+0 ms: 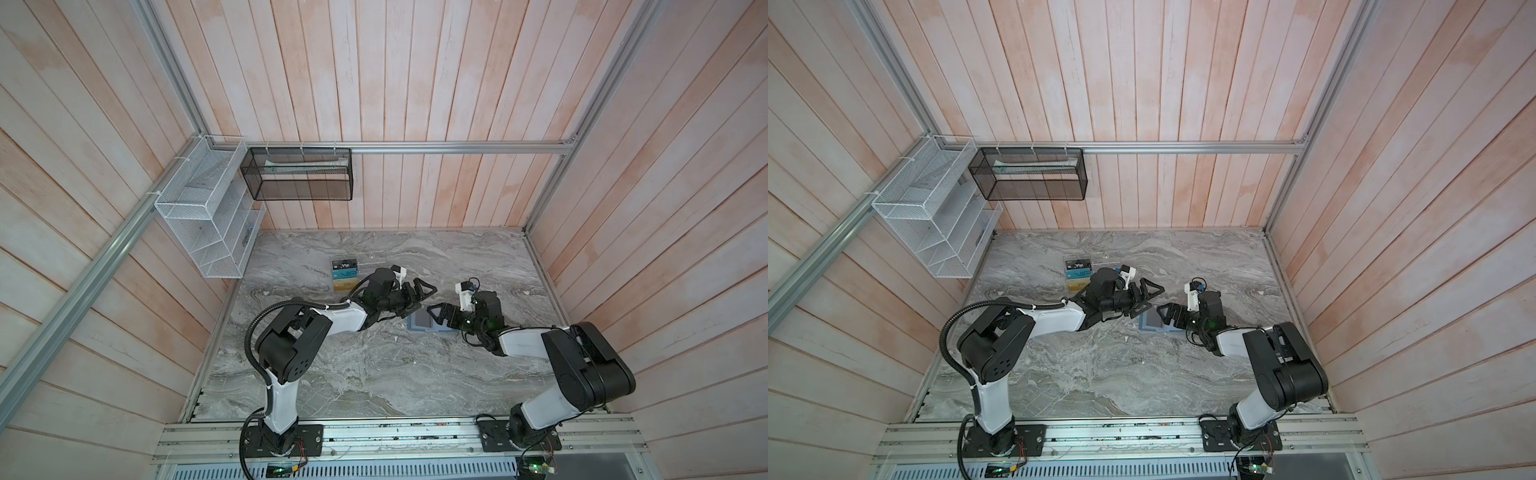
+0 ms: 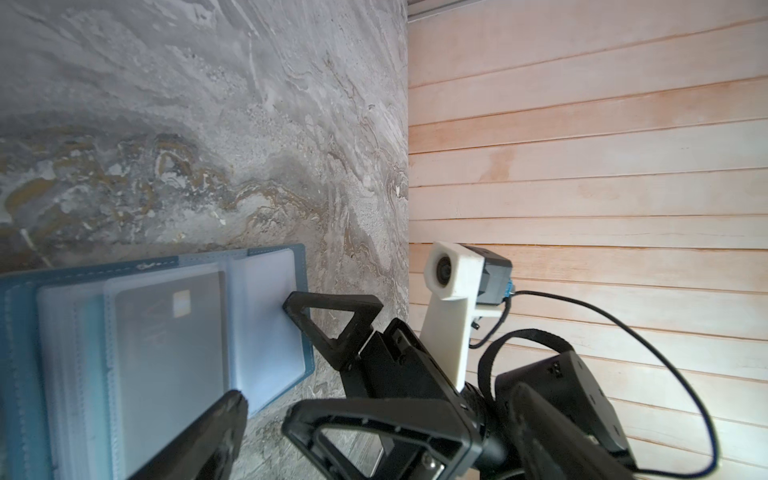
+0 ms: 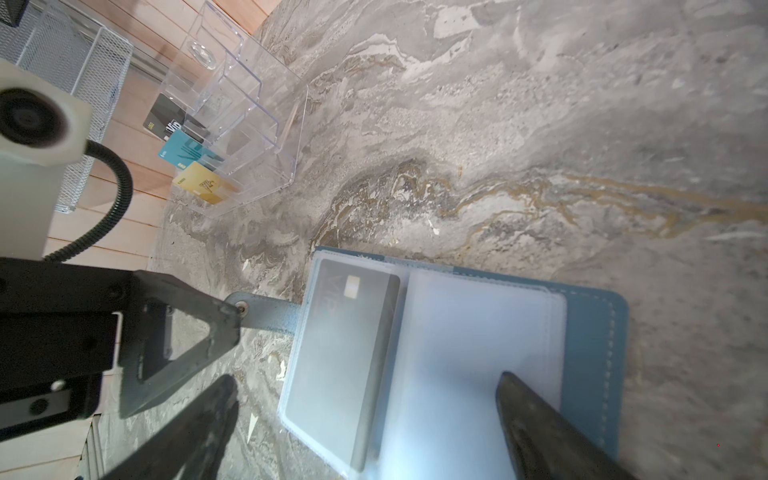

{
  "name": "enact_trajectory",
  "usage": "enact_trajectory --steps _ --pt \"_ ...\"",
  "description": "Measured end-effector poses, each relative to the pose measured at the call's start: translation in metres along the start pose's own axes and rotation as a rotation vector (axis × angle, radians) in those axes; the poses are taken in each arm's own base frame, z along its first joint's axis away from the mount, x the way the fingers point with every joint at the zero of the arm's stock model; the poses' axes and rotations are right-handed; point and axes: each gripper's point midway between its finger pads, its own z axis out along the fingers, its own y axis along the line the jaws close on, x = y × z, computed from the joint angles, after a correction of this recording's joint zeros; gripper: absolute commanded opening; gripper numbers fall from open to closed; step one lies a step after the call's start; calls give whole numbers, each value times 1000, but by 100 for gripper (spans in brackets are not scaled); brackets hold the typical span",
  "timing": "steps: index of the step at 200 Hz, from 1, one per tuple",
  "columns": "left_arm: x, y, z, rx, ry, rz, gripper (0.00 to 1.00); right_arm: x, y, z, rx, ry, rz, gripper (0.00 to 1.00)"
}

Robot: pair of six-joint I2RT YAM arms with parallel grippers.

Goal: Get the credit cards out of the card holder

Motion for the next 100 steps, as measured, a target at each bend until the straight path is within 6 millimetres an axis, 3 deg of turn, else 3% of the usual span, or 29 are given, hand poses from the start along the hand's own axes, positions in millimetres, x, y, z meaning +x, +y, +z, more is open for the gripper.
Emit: enact_trajectory --steps 47,100 --pt "2 10 2 -24 8 -17 100 3 0 -2 -8 -10 -7 98" --pt "12 42 5 -118 44 -30 100 4 0 -4 -9 -11 -8 98"
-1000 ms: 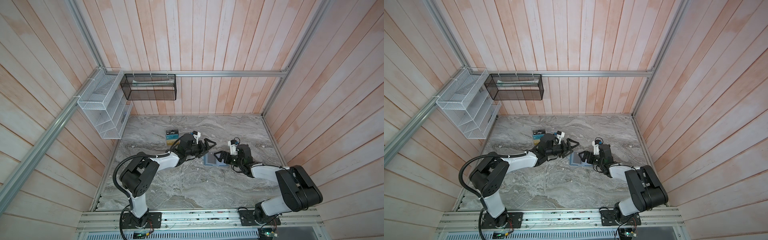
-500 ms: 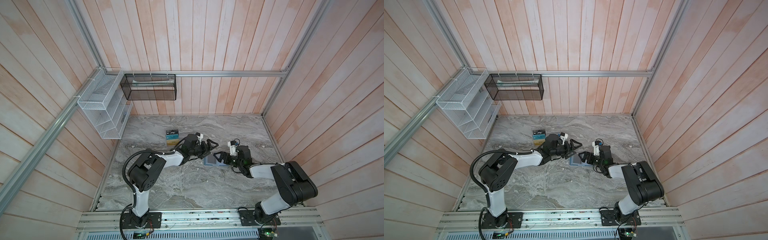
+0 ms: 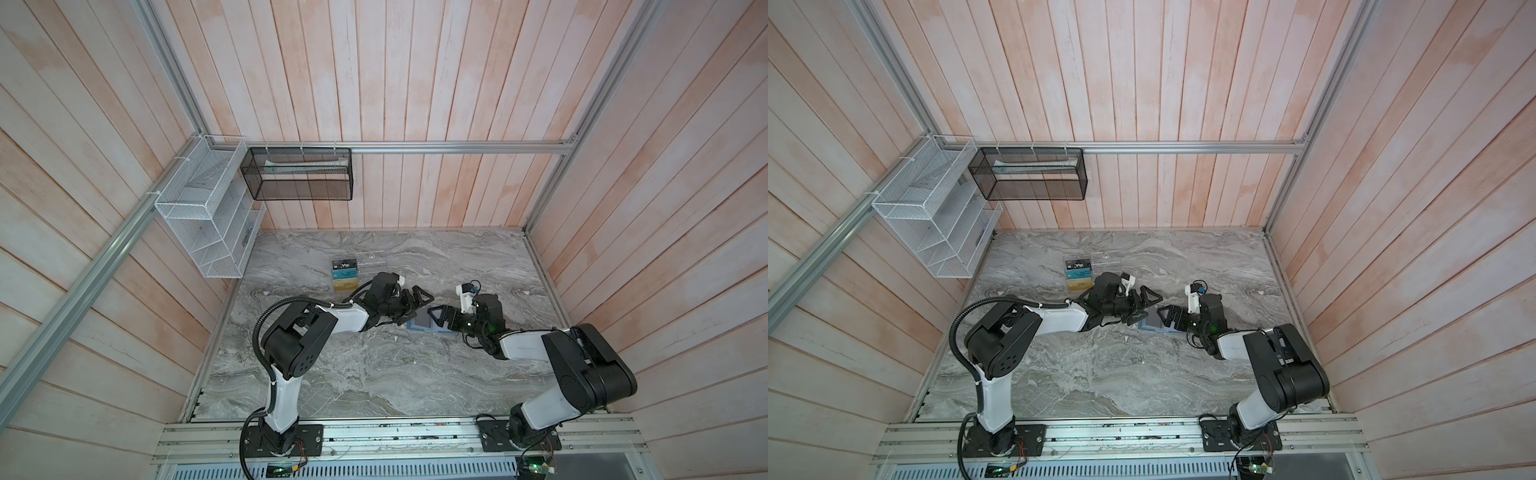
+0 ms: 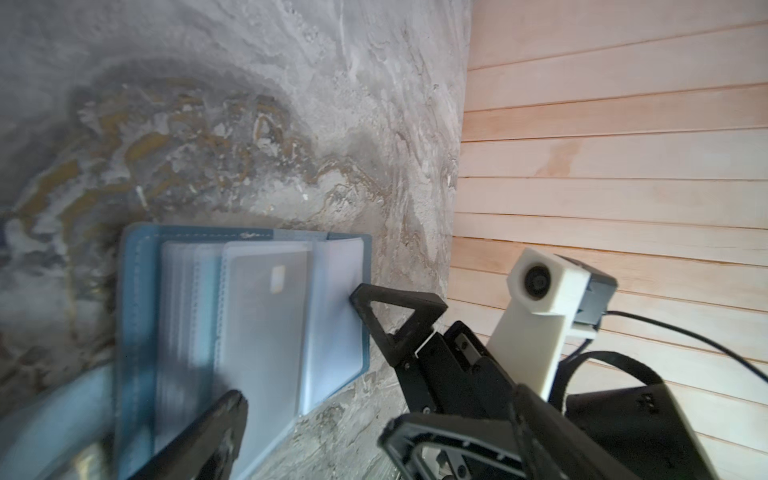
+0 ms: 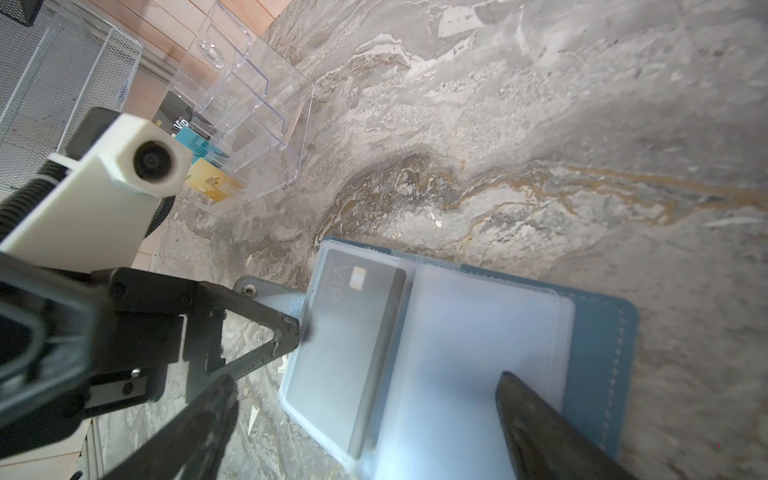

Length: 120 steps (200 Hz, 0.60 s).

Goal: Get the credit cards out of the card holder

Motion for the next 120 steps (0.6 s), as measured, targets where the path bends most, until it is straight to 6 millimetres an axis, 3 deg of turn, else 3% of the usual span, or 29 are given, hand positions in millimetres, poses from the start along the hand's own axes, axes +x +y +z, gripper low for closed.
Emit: enact_trajectory --steps 43,120 --pt "0 9 -1 -33 6 17 100 0 0 0 0 1 0 98" --pt "0 9 1 -43 18 44 100 0 0 0 -2 1 0 98"
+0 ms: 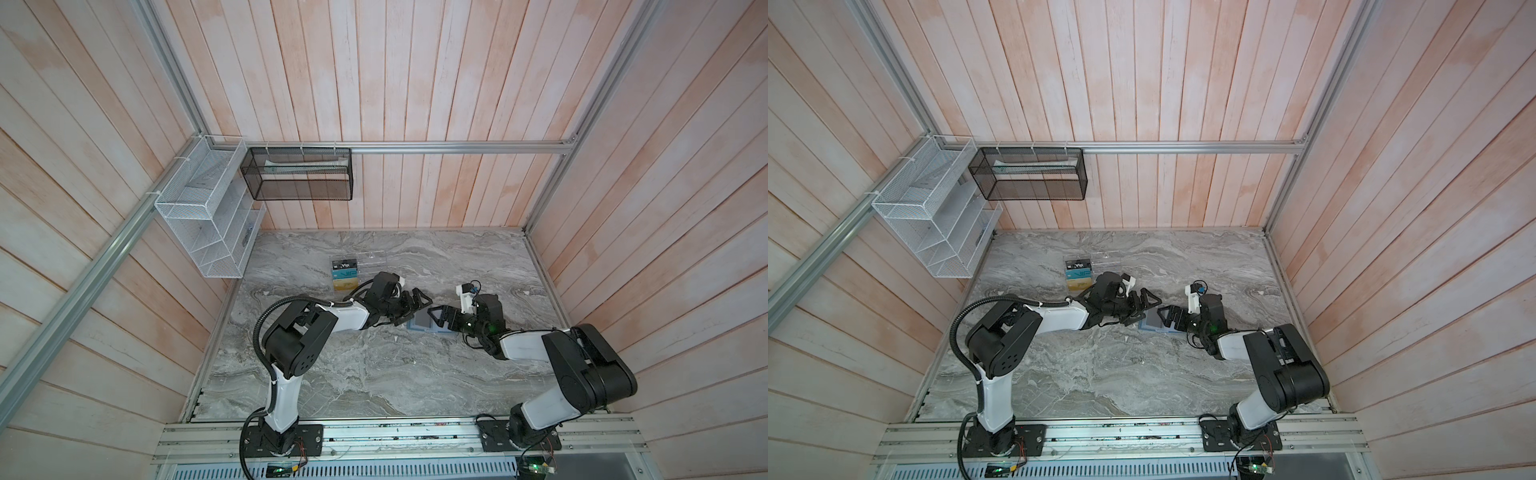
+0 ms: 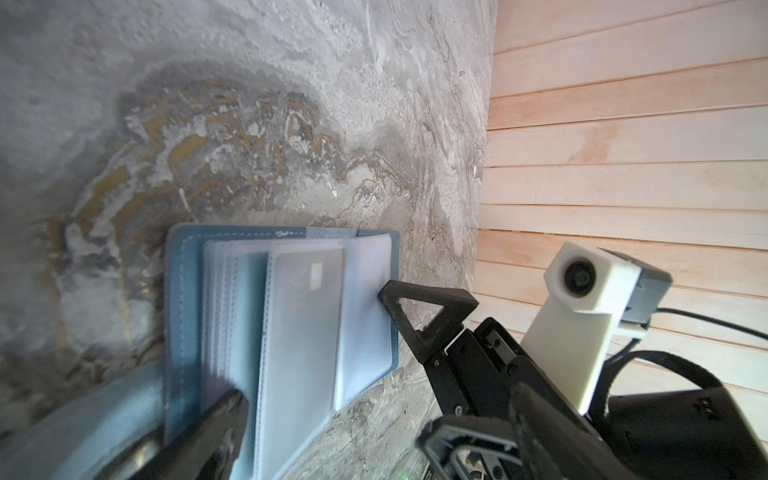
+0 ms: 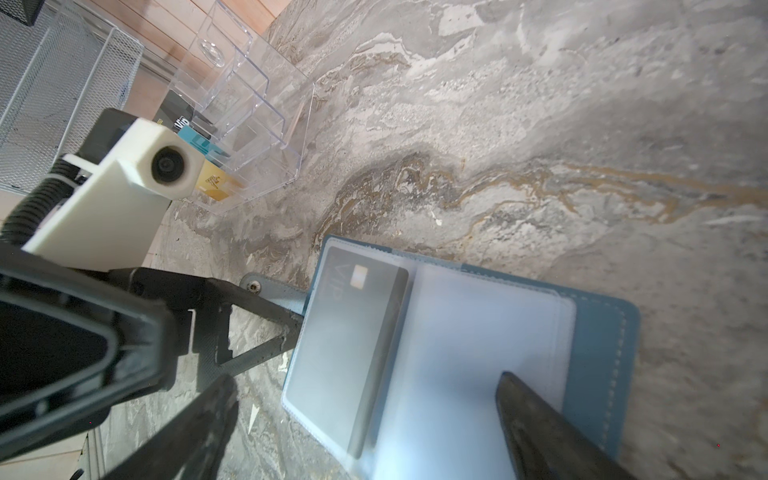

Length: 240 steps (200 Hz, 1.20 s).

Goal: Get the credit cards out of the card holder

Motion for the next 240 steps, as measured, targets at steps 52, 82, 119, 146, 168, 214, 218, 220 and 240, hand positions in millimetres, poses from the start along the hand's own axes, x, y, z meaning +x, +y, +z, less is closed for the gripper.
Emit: enact_trajectory --steps 52,82,119,146,168,214,218,220,240 --pt "-1 -4 3 20 0 -6 100 1 0 -1 0 0 -3 98" --pt "0 -6 5 38 8 -27 100 2 0 -2 -1 0 -3 98" --pt "3 -11 7 56 17 -37 100 2 1 -3 -2 0 -3 98" --pt "3 -13 7 72 17 -42 100 3 2 -4 -6 6 -2 98" --pt "5 -13 7 74 20 -51 100 5 3 -6 -9 11 -1 98" --pt "9 -18 9 87 29 -53 100 8 4 -10 -10 17 2 98" --pt "10 -18 9 89 30 -52 100 8 5 -11 -11 17 2 98" --pt "11 -19 9 89 32 -52 100 8 5 -11 -12 16 1 98" --pt "15 -22 11 95 43 -49 100 6 7 -13 -15 10 -2 98"
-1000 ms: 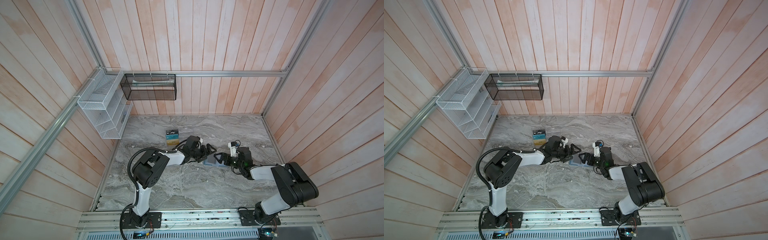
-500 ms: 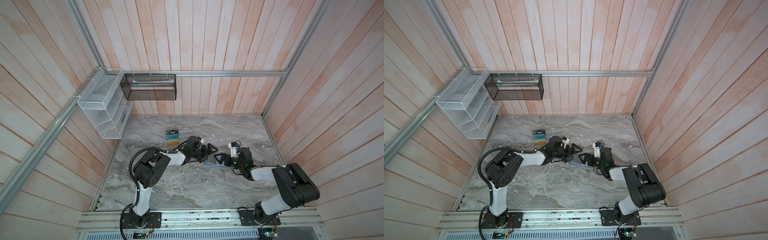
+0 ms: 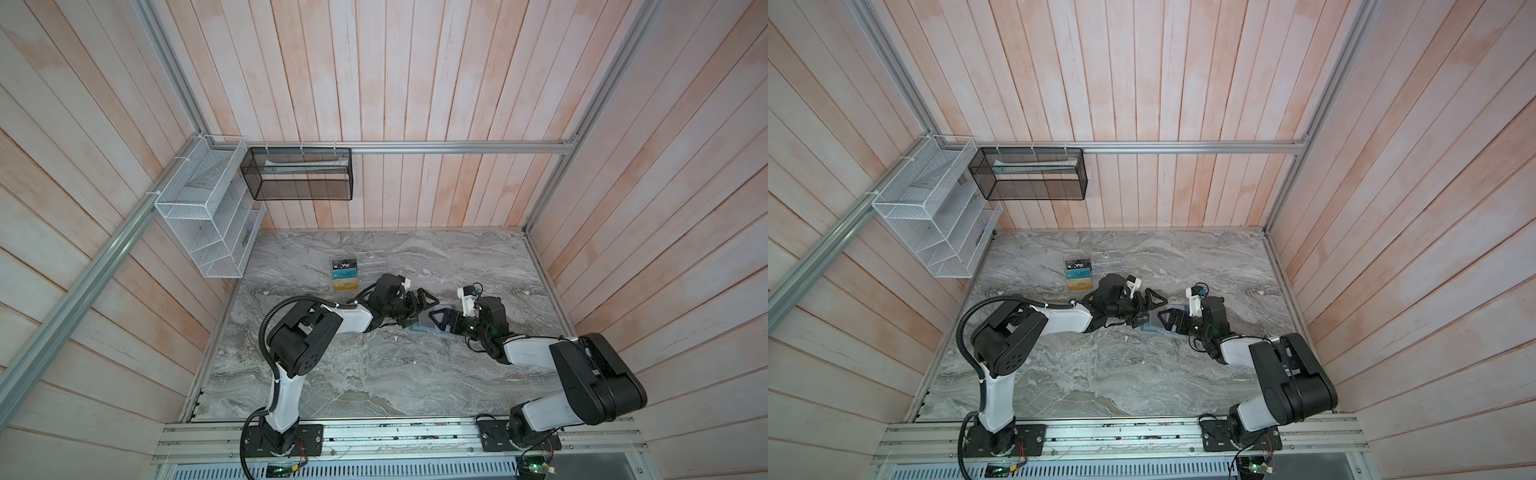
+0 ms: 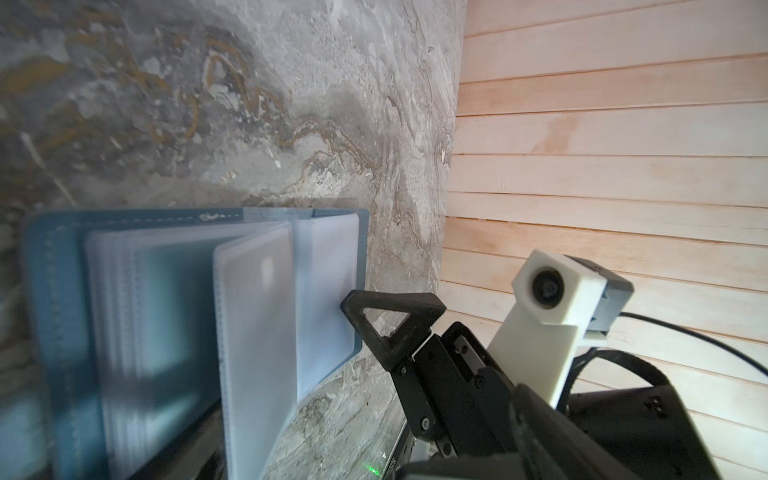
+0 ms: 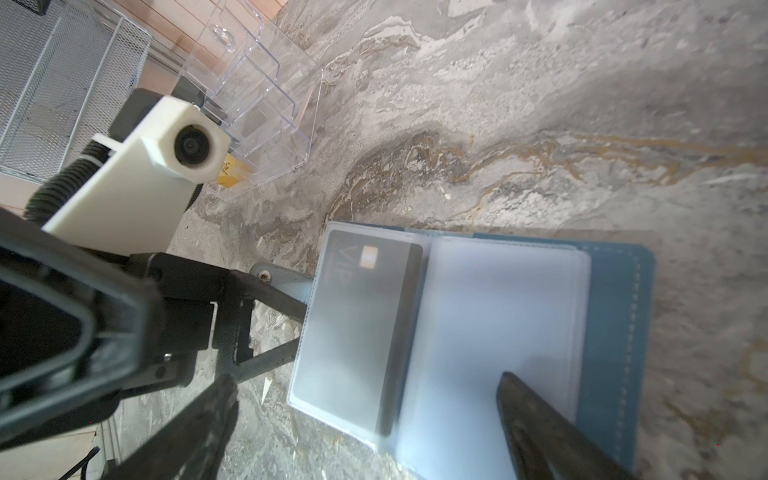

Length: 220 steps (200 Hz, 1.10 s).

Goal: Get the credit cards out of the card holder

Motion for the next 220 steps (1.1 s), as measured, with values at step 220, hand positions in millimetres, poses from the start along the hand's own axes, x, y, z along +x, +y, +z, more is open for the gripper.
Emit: enact_trajectory --steps 220 --pt "7 -42 17 80 25 27 100 4 -11 -33 58 -41 25 97"
